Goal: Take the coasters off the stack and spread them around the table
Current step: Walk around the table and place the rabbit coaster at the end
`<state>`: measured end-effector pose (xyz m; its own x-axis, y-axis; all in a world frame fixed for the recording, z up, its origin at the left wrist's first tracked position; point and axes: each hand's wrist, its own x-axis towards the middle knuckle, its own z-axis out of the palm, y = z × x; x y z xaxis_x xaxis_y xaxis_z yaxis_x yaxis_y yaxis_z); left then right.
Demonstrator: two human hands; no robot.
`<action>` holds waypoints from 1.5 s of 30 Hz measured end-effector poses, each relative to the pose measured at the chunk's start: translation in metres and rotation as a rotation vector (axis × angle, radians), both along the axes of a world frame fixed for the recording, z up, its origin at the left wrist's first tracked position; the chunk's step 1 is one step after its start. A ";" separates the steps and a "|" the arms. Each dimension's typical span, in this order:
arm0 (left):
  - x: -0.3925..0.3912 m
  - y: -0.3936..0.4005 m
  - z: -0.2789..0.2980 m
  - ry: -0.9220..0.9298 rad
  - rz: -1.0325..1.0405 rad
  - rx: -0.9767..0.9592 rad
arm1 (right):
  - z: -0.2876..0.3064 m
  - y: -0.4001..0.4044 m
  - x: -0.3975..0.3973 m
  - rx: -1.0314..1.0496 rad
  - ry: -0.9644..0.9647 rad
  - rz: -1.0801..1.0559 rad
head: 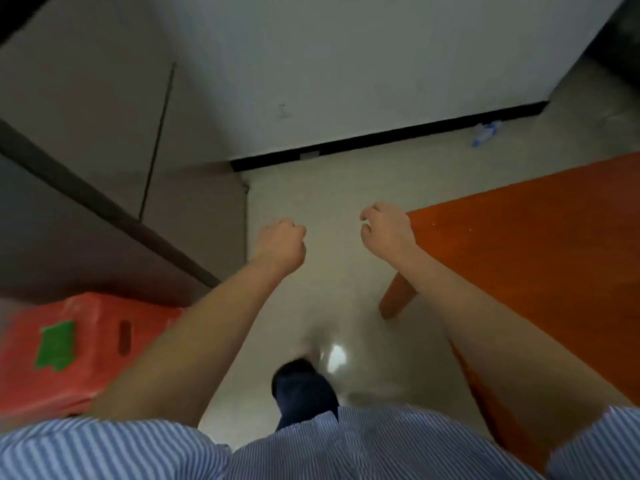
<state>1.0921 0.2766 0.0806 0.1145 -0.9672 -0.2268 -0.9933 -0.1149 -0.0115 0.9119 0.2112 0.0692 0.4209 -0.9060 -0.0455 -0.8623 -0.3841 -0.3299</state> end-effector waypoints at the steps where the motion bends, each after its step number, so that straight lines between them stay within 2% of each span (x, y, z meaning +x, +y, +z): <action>1: -0.007 -0.025 -0.002 0.013 -0.055 0.001 | -0.001 -0.014 -0.012 -0.005 0.013 -0.047; 9: -0.119 -0.196 -0.010 0.070 -0.624 0.018 | 0.005 -0.081 -0.125 0.004 0.046 -0.656; 14: -0.216 -0.251 -0.006 0.120 -0.929 0.012 | 0.002 -0.058 -0.198 0.021 0.019 -0.999; 18: -0.288 -0.265 -0.006 0.122 -1.105 0.013 | -0.004 -0.034 -0.248 0.048 0.016 -1.172; 23: -0.356 -0.260 -0.035 0.161 -1.155 0.089 | -0.016 -0.036 -0.307 0.081 -0.036 -1.269; 30: -0.424 -0.276 -0.086 0.205 -1.062 0.119 | -0.039 -0.063 -0.398 0.063 -0.073 -1.265; 40: -0.435 -0.269 -0.112 0.274 -0.979 -0.007 | -0.075 -0.158 -0.484 -0.060 -0.020 -1.218; 45: -0.438 -0.269 -0.110 0.252 -0.987 -0.018 | -0.085 -0.176 -0.500 -0.108 0.137 -1.168</action>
